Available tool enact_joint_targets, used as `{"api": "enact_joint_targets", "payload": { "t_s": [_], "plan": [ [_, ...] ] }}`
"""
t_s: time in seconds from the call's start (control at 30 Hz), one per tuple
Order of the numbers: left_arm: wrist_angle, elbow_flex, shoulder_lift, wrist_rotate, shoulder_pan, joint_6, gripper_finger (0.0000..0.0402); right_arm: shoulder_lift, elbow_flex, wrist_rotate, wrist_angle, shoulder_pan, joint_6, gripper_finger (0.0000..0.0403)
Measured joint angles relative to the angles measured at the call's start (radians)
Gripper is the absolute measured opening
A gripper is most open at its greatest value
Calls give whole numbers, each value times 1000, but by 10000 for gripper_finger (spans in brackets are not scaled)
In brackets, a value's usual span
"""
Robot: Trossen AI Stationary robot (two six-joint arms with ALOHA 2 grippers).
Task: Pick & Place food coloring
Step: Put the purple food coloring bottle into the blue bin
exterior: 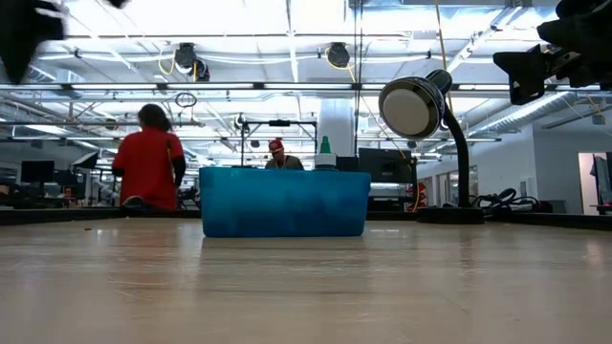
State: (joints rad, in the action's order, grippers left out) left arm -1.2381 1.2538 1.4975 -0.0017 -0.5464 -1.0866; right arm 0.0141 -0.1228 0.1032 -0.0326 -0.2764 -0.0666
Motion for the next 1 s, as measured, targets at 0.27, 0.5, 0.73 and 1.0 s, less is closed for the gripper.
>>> {"api": "enact_joint_targets", "payload": {
  "t_s": [0.27,0.5,0.73,1.0],
  "plan": [
    [127,-90,3,-7,-205,-343,314,0,0,0,0,0,0,245],
    [177,-130,3,-37,-305,-525,318,0,0,0,0,0,0,245],
    [247,-192,8,-51,-349,-602,312,0,0,0,0,0,0,243],
    [445,-329,8,-45,-359,-623,314,0,0,0,0,0,0,246]
  ]
}}
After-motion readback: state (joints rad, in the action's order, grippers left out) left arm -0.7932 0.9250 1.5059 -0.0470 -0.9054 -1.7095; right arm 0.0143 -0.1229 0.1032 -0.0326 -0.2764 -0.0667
